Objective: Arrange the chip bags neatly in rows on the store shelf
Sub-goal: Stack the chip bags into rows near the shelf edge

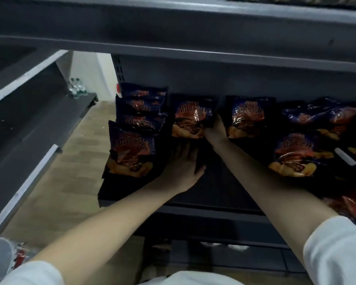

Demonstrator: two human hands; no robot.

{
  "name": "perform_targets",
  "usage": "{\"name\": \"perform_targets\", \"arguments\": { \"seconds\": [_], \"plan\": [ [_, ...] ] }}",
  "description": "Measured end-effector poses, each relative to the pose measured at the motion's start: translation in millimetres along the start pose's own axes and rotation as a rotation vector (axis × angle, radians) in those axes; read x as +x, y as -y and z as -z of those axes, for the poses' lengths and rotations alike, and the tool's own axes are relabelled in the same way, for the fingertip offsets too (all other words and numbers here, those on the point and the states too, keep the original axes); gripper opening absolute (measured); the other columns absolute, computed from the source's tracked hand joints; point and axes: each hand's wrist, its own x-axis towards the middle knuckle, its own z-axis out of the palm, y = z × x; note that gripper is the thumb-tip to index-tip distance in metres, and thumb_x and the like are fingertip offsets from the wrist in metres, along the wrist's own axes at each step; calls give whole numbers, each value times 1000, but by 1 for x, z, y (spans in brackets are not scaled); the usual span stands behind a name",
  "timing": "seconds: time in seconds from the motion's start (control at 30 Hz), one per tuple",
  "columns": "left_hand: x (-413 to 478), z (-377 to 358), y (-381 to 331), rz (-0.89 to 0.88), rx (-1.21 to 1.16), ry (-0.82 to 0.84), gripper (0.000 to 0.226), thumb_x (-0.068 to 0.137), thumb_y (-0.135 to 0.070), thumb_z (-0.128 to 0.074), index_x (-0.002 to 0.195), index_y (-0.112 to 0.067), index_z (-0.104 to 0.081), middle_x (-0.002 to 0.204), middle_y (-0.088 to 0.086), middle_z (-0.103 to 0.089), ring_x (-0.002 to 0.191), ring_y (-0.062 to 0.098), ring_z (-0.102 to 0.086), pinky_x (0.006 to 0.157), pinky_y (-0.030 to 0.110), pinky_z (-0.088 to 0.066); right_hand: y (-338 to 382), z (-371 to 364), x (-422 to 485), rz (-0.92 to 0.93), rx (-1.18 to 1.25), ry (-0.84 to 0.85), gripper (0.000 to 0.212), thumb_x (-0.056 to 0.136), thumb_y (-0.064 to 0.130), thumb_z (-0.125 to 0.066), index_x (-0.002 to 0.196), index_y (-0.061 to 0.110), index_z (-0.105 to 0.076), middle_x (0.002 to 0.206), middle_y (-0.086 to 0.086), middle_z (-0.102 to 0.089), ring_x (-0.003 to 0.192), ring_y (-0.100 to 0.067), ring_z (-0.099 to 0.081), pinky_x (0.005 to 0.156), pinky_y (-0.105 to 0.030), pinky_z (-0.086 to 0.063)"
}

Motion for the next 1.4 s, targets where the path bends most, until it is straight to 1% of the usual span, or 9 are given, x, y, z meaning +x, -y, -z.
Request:
{"name": "perform_targets", "arguments": {
  "seconds": [0.17,0.47,0.7,0.77,0.93,1.07,1.23,1.33,1.4],
  "plan": [
    [2,-15,7,-42,140,70,66,97,-49,-23,149,-11,-9,157,13,-3,144,33,-2,116,48,-9,6,-15,8,-34,-31,-76,49,91,8,-50,136,9,-32,118,-10,-54,110,-26,-54,82,-30,-44],
    [-4,-6,6,-85,180,132,66,97,-54,-17,149,-14,-10,157,13,-7,143,33,-10,114,44,-14,5,-14,8,-33,-35,-121,61,90,17,-59,141,16,-25,130,-10,-52,113,-27,-54,77,-28,-42],
    [12,3,-9,-106,257,42,64,96,-56,-18,144,-15,-28,149,13,-30,134,33,-32,105,45,-33,5,31,-12,279,-121,-206,60,86,3,-61,139,10,-34,110,-1,-53,99,-10,-53,77,-3,-40],
    [25,11,-20,-119,180,-5,61,96,-54,-21,140,-15,-34,143,12,-39,127,32,-40,99,43,-39,12,52,-21,402,-145,-247,56,85,3,-61,135,9,-39,112,-5,-55,99,-12,-56,85,-14,-46],
    [63,24,-76,-192,-177,-48,54,95,-52,-34,135,-16,-40,133,11,-51,117,31,-52,89,37,-46,20,134,-46,592,-368,-368,51,83,2,-61,132,4,-43,121,-13,-53,111,-18,-53,94,-15,-41],
    [89,16,-124,-186,-420,17,69,90,-56,-45,142,-14,-28,137,10,-47,122,29,-48,91,32,-42,2,199,-77,508,-610,-345,48,84,2,-62,130,4,-47,124,-15,-48,116,-21,-48,95,-5,-28],
    [111,-10,-162,105,-998,254,60,83,-50,-63,132,-20,-46,128,3,-55,119,23,-52,101,37,-43,-26,248,-114,383,-713,-301,46,88,5,-58,132,11,-46,130,-9,-43,121,-20,-45,101,-19,-33],
    [112,-22,-172,203,-1126,233,56,78,-41,-71,126,-18,-53,124,6,-60,113,23,-56,98,36,-45,-39,263,-125,279,-750,-226,45,90,9,-57,133,16,-47,132,-5,-42,119,-14,-43,94,-13,-28],
    [108,-23,-175,179,-1182,163,52,78,-33,-74,124,-17,-55,120,2,-61,107,18,-57,92,30,-45,-49,266,-128,252,-754,-177,44,89,11,-58,132,16,-48,130,-6,-42,124,-20,-41,100,-20,-29]
  ]
}}
